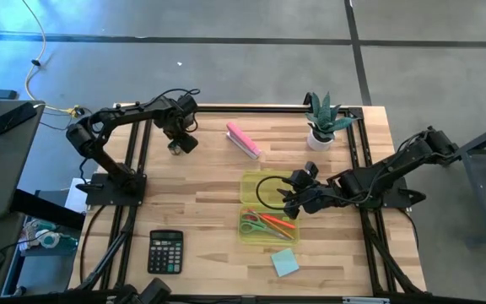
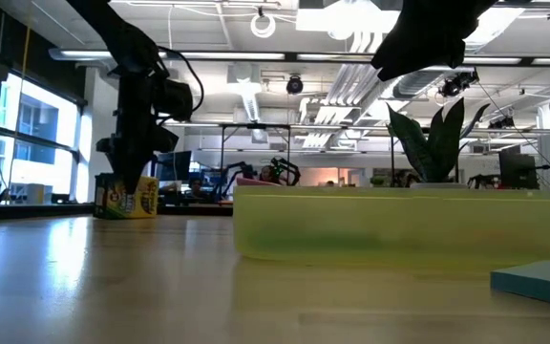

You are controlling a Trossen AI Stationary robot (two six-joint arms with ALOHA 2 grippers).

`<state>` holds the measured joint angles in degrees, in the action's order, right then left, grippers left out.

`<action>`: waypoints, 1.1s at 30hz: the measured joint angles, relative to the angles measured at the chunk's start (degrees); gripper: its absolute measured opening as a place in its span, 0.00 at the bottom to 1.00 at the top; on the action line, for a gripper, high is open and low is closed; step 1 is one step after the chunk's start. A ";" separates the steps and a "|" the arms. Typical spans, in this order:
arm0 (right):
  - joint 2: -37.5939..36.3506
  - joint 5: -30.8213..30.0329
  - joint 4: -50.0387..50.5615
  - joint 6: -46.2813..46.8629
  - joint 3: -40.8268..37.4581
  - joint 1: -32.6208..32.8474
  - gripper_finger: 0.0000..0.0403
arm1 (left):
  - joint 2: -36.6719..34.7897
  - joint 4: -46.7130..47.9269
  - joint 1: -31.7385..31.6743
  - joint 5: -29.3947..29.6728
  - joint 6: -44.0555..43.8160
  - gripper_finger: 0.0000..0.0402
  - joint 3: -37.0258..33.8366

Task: Pack school essentials
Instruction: Put the yellow crayon box into the yellow supply box

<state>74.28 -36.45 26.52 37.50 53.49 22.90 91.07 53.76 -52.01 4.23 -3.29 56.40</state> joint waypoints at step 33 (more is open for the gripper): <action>0.00 0.46 -2.50 0.11 0.00 0.02 0.39 | -8.91 -7.74 11.48 -34.40 4.00 0.23 0.02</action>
<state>74.28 -35.99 24.03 37.60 53.49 22.92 82.16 46.01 -40.53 -30.17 0.71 56.42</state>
